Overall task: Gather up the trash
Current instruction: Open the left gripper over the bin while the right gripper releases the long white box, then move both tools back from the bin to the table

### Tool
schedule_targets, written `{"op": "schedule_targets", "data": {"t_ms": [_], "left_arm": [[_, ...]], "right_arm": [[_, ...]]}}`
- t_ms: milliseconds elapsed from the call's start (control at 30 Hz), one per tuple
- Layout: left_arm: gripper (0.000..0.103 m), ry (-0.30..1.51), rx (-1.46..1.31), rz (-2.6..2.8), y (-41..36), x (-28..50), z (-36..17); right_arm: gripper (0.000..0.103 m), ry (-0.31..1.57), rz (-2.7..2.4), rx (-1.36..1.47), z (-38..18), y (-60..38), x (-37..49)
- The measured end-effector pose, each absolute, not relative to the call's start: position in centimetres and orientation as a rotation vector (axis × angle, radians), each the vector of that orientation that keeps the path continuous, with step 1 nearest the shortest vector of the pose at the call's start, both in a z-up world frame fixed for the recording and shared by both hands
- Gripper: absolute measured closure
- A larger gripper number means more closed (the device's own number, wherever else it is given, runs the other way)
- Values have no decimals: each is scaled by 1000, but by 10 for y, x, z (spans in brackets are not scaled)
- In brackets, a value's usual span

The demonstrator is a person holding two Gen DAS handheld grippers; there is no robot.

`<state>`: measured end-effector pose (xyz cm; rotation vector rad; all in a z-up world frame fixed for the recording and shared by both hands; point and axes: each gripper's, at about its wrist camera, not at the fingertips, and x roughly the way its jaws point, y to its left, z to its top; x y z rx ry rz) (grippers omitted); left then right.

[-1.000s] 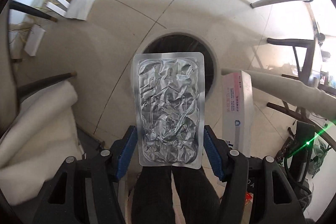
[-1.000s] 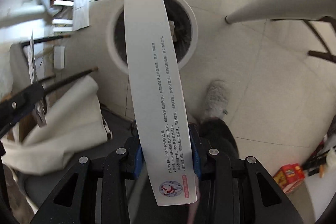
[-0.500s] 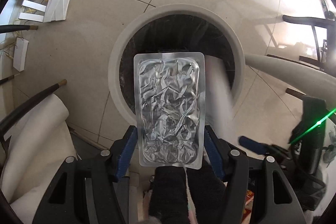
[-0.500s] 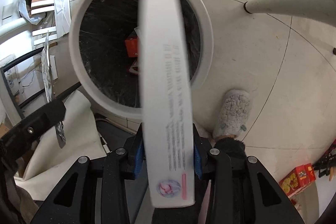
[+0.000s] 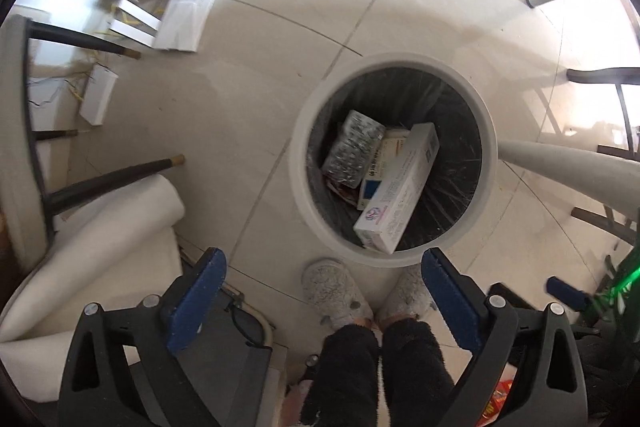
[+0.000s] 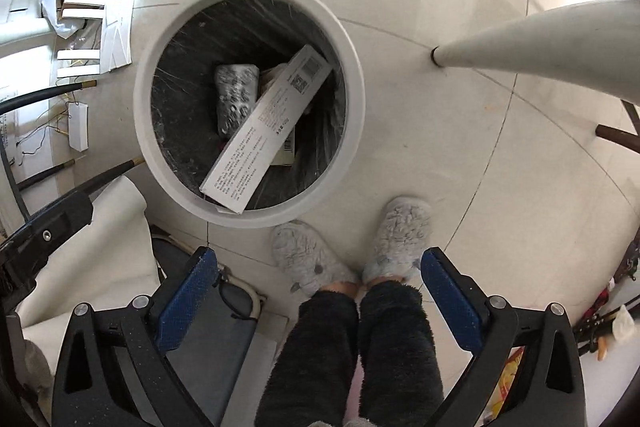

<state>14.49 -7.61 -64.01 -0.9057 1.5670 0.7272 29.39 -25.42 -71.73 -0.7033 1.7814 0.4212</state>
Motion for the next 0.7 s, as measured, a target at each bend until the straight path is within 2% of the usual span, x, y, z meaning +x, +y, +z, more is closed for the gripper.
{"op": "schedule_targets", "data": {"t_ms": [300,700], "left_arm": [[3,1537,-802,795,-95,129,-574],[3,1486,-765,775,-140,103,-453]], "right_arm": [[0,1676,441,-718,-648,-256,278],[0,1578,512,-696,-500,-272,245]]}}
